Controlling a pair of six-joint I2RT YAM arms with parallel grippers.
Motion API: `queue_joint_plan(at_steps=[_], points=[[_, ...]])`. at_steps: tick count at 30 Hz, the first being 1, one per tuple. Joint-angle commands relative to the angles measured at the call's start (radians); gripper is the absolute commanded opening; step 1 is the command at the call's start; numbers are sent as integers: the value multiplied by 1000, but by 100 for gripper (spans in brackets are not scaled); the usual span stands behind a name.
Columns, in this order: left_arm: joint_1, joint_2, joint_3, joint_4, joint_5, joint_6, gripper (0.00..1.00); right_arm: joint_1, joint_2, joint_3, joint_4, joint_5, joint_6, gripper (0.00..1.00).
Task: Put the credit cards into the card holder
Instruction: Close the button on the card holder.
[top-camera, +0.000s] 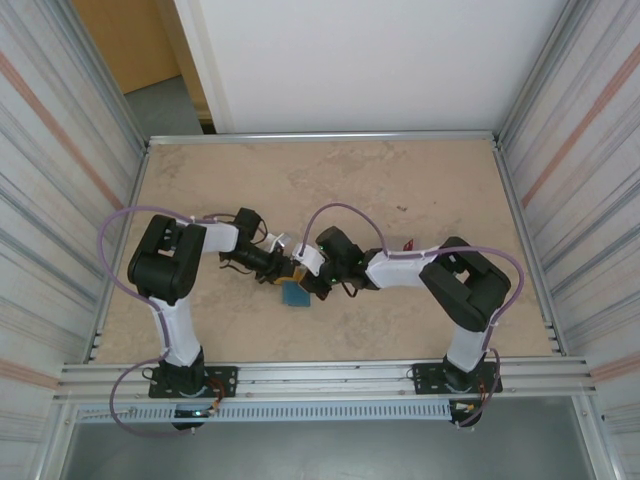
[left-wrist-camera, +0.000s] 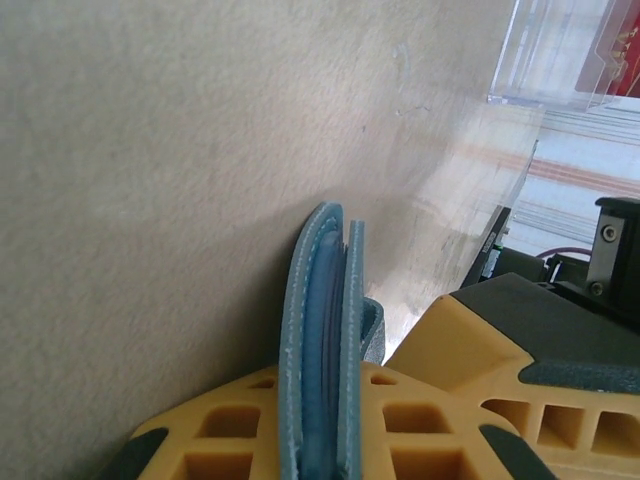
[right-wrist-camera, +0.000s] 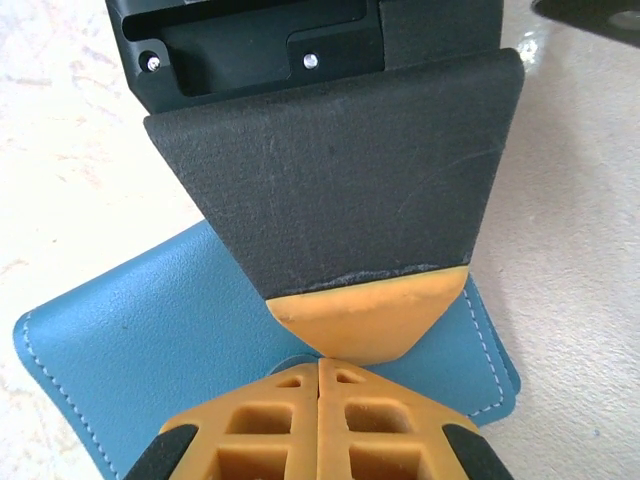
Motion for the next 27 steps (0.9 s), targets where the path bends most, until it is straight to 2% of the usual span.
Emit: queue_joint_plan(at_steps=[1,7,17,27], points=[[-21,20,-11,45,-18,-37,0,91,69,-60,91,96,71,0],[-20,28,-11,48,-17,-41,0,150,64,-66,100,190,36,0],[-21,39,0,38,-20,-35,0,214,17,-108,120,244,-1,0],[-19,38,2,36,-18,-35,0,341,60,-94,120,443,-89,0]])
